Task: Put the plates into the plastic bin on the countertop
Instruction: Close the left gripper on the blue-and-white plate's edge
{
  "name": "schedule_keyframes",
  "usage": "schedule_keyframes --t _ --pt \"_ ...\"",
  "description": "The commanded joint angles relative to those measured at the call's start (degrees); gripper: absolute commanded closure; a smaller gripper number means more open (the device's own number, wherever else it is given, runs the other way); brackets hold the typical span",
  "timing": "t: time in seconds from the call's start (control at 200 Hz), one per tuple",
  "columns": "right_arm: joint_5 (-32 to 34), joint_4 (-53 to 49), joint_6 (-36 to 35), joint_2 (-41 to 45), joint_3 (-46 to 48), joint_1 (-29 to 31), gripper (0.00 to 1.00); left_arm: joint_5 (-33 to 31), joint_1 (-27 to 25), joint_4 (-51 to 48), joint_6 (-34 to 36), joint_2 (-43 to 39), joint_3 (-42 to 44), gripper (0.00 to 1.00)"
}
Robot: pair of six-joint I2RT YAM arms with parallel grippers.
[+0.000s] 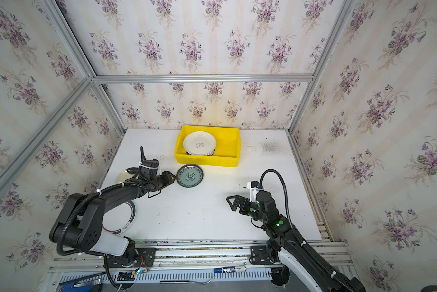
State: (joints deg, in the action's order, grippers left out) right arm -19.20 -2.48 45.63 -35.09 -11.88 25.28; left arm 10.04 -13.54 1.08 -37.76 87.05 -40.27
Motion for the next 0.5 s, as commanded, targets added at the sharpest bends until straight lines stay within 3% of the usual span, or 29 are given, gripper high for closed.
schedule_keyframes --t 0.0,0.495 --pt "0.89 0.33 -0.10 0.46 0.00 -0.03 0.01 0.95 -0.03 2.73 -0.97 1.93 -0.65 0.50" --pt "2.27 -0.64 0.29 0.55 0.05 -0.11 0.01 1.74 -0.32 6.35 -2.44 9.54 -3.16 0.66"
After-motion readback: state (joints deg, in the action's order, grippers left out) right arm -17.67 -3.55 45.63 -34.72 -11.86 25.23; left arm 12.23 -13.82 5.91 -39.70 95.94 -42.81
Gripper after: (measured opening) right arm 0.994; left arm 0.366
